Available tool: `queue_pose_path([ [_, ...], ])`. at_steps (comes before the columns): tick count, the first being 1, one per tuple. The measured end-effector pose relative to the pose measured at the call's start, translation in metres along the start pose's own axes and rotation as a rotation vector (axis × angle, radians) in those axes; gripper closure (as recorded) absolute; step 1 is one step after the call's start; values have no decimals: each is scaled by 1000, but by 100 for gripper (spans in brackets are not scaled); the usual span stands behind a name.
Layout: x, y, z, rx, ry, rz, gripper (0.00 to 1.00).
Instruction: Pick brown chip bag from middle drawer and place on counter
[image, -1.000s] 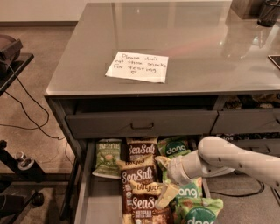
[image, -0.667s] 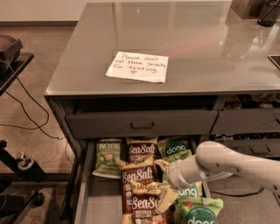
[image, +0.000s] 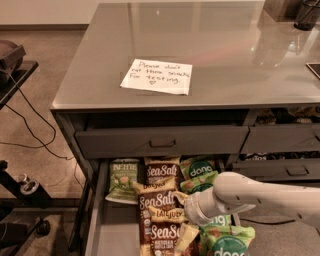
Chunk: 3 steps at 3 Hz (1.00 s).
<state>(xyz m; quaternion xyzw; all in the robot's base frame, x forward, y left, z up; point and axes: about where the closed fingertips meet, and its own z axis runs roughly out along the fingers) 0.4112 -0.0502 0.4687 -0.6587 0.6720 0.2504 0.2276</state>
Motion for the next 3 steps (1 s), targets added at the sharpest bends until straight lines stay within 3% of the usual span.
queue_pose_path([
  [1,12,1,16,-3,18,-21,0],
  [2,30,-2,29,-3,35,-27,7],
  [3,48,-6,39,-7,43,-30,26],
])
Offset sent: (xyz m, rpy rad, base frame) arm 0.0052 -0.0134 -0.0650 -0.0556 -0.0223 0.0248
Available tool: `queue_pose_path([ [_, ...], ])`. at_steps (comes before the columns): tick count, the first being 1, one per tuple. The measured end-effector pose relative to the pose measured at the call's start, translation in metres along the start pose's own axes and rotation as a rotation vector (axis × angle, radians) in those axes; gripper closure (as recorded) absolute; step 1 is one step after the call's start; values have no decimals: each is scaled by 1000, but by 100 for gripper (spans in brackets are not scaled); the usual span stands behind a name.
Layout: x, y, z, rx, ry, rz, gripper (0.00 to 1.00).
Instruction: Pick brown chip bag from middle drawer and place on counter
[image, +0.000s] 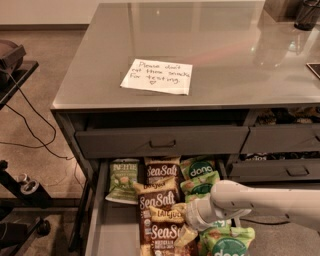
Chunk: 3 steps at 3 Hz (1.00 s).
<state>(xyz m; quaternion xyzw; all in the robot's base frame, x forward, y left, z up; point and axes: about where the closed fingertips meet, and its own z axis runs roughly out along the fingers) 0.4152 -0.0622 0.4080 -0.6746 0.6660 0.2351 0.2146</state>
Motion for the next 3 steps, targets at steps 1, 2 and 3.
queue_pose_path([
  [1,3,-3,3,-10,0,4,50],
  [2,-22,-3,-8,-20,-17,5,73],
  [3,-60,-7,-39,-15,-49,-5,96],
])
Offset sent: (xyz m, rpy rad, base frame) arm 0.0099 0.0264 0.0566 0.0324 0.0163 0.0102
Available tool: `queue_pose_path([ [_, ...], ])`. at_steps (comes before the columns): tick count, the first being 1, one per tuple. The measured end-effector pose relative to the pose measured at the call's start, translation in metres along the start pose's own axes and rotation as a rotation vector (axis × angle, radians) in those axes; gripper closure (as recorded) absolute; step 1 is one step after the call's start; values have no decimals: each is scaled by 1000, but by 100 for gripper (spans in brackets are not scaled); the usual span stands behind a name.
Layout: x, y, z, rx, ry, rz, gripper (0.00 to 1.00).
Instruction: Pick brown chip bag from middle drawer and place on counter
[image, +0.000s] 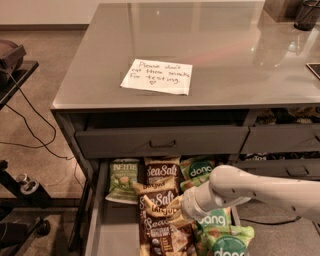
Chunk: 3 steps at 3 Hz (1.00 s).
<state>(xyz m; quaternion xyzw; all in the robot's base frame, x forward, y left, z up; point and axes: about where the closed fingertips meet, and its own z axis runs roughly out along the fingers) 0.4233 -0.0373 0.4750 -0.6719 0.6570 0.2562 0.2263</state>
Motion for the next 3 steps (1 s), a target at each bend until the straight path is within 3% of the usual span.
queue_pose_path([
  [1,-39,-7,-43,9,-54,-18,100],
  [3,-114,-19,-157,54,-138,-84,100],
])
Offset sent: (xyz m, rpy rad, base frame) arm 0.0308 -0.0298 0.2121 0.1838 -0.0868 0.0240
